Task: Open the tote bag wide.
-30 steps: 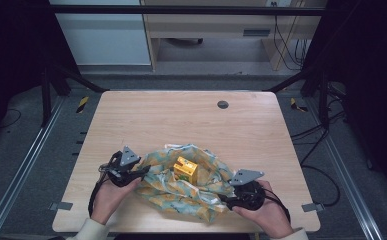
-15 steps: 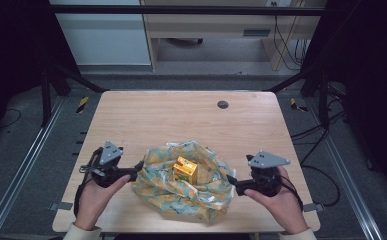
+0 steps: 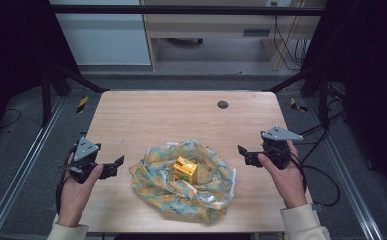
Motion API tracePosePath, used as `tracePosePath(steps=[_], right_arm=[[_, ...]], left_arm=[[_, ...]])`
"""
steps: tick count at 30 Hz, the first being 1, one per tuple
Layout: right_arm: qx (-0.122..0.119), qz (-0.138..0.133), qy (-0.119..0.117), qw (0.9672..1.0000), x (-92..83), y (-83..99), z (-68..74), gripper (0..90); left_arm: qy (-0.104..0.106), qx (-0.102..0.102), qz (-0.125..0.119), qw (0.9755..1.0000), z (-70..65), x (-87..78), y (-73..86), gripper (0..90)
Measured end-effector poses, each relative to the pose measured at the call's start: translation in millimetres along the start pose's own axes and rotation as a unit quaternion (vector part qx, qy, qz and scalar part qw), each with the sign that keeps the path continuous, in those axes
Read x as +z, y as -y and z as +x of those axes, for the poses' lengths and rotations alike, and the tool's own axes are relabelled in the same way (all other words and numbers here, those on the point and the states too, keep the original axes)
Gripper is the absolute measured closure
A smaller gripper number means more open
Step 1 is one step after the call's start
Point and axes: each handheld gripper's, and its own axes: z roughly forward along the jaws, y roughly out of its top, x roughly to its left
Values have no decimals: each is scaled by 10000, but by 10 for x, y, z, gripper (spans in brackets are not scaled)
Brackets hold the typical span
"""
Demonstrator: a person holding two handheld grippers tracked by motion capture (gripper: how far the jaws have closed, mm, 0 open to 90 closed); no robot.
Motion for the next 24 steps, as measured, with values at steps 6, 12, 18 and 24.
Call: tracePosePath(steps=[6, 12, 18, 24], right_arm=[[134, -109, 121, 9998, -19, -33, -77, 64], [337, -178, 252, 9990, -5, -7, -217, 78], [517, -340, 605, 9962, -77, 109, -294, 72], [656, -230, 770, 9946, -49, 299, -365, 67]], left_arm=[[-56, -35, -28, 10000, 17, 14, -4, 65], [-172, -53, -82, 9998, 57, 6, 12, 65], [-416, -87, -167, 9990, 133, -33, 62, 65], [-441, -90, -20, 9990, 203, 28, 126, 65]])
